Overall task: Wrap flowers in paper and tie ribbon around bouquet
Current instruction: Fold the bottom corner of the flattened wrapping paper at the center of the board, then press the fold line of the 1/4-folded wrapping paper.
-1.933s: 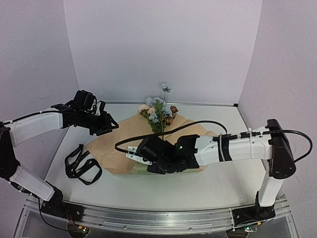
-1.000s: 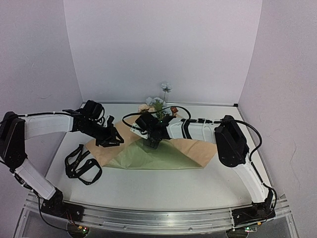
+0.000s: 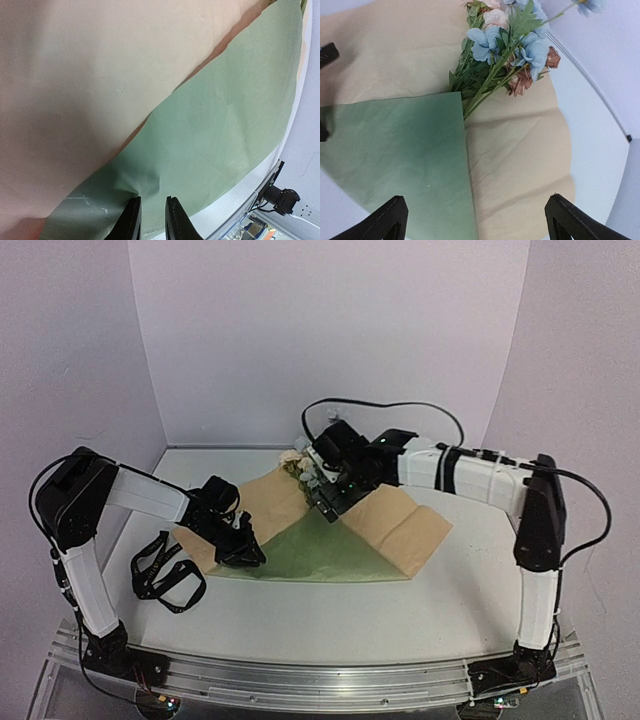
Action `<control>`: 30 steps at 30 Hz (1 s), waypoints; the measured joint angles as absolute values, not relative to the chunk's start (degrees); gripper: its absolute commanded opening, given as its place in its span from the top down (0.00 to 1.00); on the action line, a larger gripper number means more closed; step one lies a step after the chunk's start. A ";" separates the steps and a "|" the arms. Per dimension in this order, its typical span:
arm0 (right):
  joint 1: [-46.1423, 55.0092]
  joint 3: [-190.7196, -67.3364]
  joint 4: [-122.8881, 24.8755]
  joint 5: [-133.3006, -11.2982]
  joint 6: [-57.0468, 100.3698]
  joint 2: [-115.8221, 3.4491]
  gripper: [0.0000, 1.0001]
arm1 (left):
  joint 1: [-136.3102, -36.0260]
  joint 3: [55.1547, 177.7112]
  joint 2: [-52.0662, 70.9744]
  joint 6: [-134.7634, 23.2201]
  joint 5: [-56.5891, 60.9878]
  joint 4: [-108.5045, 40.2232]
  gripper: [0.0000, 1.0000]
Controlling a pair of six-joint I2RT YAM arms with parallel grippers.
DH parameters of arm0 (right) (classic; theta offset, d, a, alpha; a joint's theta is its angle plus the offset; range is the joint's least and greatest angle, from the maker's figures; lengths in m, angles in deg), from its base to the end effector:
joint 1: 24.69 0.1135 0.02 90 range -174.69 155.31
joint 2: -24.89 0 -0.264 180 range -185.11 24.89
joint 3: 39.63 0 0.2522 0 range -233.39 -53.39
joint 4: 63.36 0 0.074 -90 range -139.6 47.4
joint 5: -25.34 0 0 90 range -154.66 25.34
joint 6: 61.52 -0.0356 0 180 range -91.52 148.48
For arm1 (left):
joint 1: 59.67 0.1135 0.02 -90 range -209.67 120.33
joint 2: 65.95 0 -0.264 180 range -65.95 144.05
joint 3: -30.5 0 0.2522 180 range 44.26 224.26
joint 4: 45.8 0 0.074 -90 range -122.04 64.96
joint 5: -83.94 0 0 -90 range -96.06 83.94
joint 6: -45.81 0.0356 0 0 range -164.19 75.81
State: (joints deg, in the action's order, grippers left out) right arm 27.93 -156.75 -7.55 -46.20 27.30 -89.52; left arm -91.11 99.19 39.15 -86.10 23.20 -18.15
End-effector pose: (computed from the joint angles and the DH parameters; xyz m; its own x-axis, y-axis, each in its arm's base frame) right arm 0.2796 0.3473 0.2796 -0.4985 -0.6203 -0.6055 -0.6282 0.7399 -0.2408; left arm 0.2790 -0.1910 0.1242 -0.9968 -0.0736 -0.0319 -0.0381 0.7842 -0.6193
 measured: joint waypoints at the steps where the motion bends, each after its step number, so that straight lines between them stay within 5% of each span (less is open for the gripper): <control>1: 27.87 -154.25 -7.11 -47.81 24.42 -86.09 0.02 | -91.11 99.32 39.23 -86.19 22.88 -18.15 0.83; 11: 27.82 -131.69 -9.40 -60.42 0.36 -76.32 0.60 | -91.13 99.35 39.34 -86.21 21.85 -18.17 0.86; 30: 27.84 -116.43 -29.33 -57.09 -10.02 -82.08 0.79 | -91.23 99.35 39.50 -85.42 22.01 -18.15 0.87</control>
State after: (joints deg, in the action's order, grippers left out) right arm 27.84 -116.43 -29.33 -57.09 -10.02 -82.08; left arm -91.23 99.35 39.50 -85.42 22.01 -18.15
